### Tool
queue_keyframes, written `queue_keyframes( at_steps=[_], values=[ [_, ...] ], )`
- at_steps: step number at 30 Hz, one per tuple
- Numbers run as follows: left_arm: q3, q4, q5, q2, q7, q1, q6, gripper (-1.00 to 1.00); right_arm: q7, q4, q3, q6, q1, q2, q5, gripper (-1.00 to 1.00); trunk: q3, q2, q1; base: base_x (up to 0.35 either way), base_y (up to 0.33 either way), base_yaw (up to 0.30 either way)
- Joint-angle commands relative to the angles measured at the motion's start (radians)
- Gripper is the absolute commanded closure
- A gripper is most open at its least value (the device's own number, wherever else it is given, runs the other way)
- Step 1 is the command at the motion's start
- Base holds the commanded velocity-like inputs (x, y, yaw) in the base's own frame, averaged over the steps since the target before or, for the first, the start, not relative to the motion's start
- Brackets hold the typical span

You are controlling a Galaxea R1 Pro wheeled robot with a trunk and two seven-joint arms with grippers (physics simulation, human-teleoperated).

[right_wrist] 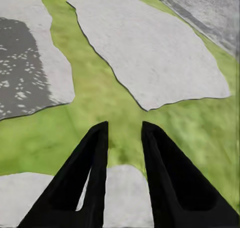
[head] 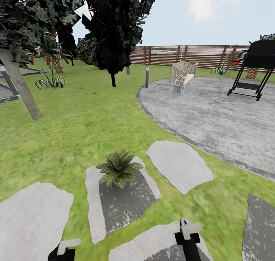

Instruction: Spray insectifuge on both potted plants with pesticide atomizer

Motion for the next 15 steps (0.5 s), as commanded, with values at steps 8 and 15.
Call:
queue_keyframes(
  at_steps=[8, 15],
  values=[
    [0.003, 0.004, -0.005, 0.008, 0.005, 0.004, -0.001, 1.00, -0.017, 0.000, 0.006, -0.022, 0.033, -0.034, -0.012, -1.00, -0.001, 0.000, 0.000, 0.000, 0.000, 0.000],
    [0.002, 0.019, 0.004, 0.004, 0.006, 0.005, -0.002, 1.00, -0.012, 0.001, 0.007, -0.022, 0.048, -0.071, -0.115, -1.00, -0.001, 0.000, 0.000, 0.000, 0.000, 0.000]
  ],
)
